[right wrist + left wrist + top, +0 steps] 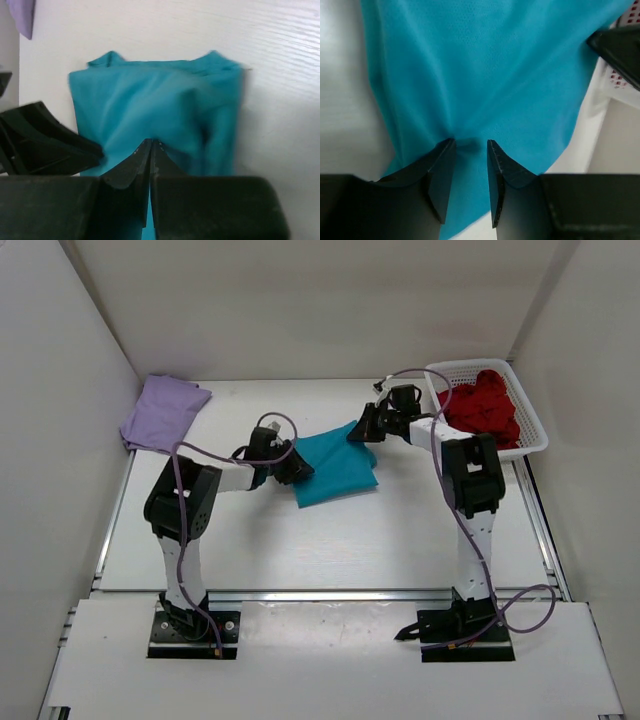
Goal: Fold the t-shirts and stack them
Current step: Smooth out wrinkles on the folded tshirt
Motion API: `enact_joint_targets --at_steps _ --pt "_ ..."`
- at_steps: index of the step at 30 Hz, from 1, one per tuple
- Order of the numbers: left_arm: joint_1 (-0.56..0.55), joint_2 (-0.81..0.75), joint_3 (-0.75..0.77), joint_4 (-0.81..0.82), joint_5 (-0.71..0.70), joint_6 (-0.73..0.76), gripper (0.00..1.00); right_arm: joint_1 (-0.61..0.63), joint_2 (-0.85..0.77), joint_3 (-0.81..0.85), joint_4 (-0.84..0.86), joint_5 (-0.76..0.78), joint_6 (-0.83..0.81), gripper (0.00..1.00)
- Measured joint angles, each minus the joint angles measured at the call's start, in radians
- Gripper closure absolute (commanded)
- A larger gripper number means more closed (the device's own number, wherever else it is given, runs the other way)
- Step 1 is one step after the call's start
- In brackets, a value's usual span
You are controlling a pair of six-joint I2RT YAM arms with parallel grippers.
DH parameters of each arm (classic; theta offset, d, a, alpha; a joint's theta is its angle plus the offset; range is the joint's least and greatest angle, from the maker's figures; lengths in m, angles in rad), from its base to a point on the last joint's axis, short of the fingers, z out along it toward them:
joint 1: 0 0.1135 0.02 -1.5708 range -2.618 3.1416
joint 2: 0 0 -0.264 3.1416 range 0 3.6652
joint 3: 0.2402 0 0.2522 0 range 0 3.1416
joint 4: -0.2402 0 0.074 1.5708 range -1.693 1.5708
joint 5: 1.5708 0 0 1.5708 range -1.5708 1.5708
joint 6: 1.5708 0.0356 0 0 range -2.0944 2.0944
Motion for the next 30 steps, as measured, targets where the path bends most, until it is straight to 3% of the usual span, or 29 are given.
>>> enact_joint_targets --at_steps 5,10,17,21,30 --pt "0.036 -0.031 -0.111 0.089 0.023 -0.038 0.56 -0.04 0.169 0.091 0.001 -0.047 0.048 1.0" --pt "0.055 -0.108 -0.242 0.172 0.037 -0.077 0.49 -0.055 0.166 0.09 0.016 -0.062 0.061 0.98" --pt "0.077 -0.301 -0.318 0.161 -0.007 -0.051 0.33 -0.015 0.135 0.135 -0.079 -0.011 0.014 0.61" --pt "0.116 -0.334 -0.33 0.132 -0.054 -0.004 0.28 0.017 0.0 0.061 -0.079 0.032 -0.003 0.42" --pt "0.103 -0.177 -0.241 0.047 -0.083 0.078 0.27 0.052 -0.56 -0.463 0.196 0.057 0.053 0.37"
